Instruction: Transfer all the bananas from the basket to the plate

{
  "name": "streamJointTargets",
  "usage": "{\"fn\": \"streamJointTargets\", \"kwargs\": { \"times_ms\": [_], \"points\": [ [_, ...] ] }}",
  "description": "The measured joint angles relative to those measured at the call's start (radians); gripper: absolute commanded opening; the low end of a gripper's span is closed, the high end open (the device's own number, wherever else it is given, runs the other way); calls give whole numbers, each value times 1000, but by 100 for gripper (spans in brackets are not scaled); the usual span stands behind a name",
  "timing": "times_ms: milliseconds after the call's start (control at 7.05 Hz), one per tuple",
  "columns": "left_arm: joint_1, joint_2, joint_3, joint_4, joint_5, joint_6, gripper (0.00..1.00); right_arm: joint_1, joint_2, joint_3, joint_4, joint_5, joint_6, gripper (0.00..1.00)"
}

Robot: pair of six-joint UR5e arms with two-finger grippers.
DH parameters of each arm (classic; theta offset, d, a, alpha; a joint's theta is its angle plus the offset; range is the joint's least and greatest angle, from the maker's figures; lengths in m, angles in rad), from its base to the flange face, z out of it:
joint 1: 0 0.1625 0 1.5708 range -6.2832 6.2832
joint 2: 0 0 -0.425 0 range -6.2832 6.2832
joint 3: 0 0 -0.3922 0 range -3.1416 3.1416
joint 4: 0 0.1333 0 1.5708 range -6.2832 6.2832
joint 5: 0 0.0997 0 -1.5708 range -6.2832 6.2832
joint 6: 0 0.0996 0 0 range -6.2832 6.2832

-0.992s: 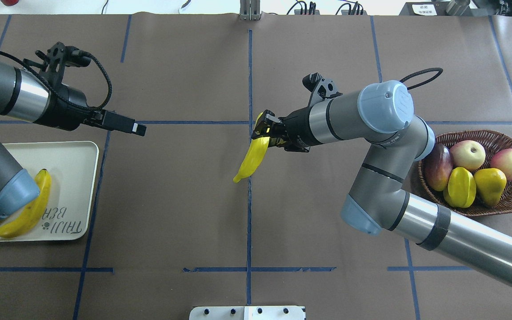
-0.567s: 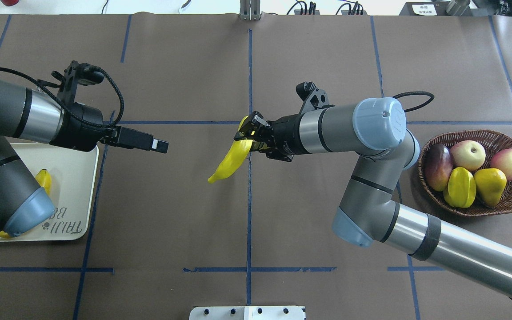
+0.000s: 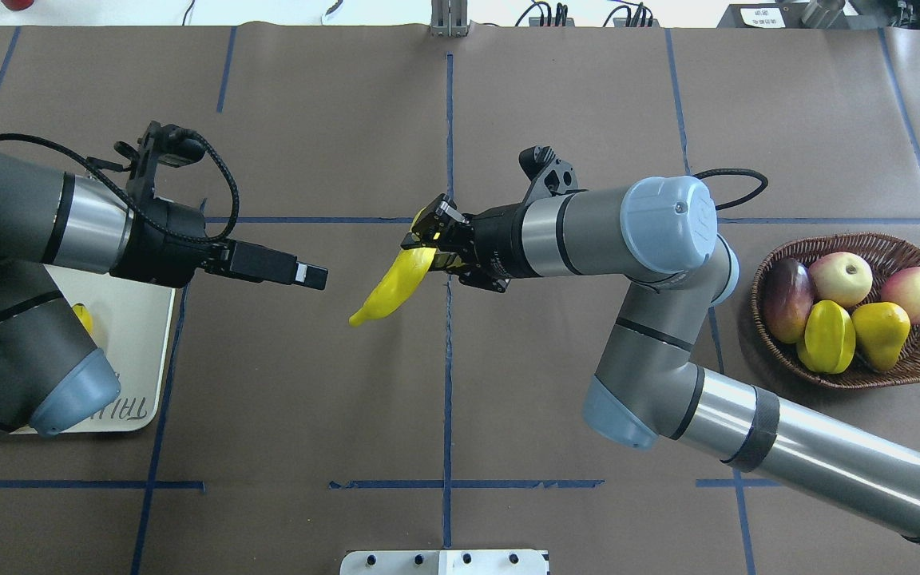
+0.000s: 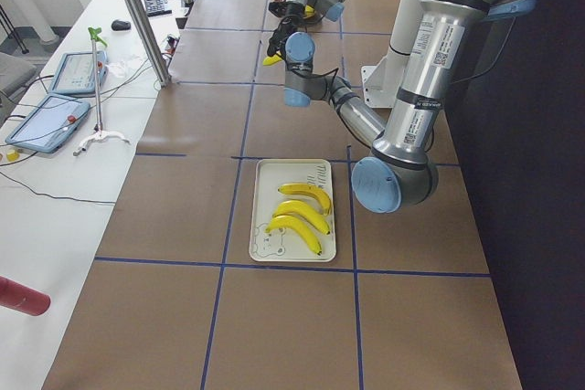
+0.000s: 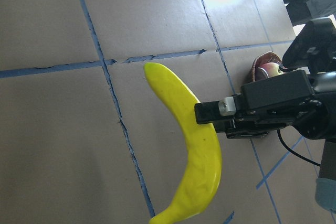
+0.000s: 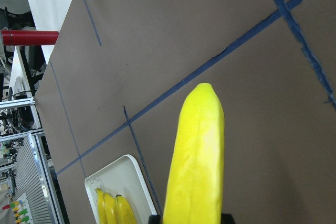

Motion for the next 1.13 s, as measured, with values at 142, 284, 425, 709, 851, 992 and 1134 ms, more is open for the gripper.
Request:
{"fn": "streamJointTargets", "kwargs": {
  "times_ms": [142,284,425,709,851,992,1134],
  "points": [
    [7,-5,1,-5,18,-20,100,-23,-2,-2,35,-28,1,6],
    [11,-7,2,-11,47,-40,100,-39,-2,-2,54,-49,1,6],
    [17,-9,4,-16,60,-48,100,-46,0,0,62,-57,1,6],
    [35,-9,14,-37,63,-47,100,-49,2,5,66,-59,1,6],
    [39,-7,25,-59,58,-45,100,-50,4,7,67,-59,1,6],
    [45,-8,39,-79,51,-44,100,-50,4,8,67,-59,1,6],
    [56,-9,49,-89,47,-38,100,-50,5,8,67,-59,2,6]
  ]
}}
